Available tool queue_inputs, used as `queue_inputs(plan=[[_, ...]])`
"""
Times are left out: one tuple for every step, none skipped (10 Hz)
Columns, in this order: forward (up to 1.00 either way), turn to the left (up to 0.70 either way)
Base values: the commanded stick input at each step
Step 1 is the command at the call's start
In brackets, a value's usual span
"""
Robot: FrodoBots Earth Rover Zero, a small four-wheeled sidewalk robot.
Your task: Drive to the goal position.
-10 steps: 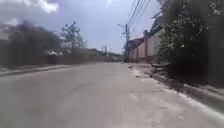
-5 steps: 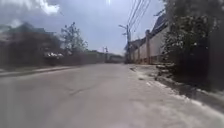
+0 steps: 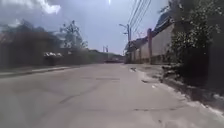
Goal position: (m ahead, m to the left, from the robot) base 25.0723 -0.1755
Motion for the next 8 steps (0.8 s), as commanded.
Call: queue_inputs(plan=[[0.7,-0.02],[0.7,-0.06],[0.7,-0.34],[0.7,-0.35],[0.7,-0.35],[0.7,-0.35],[0.7,-0.35],[0.7,-0.35]])
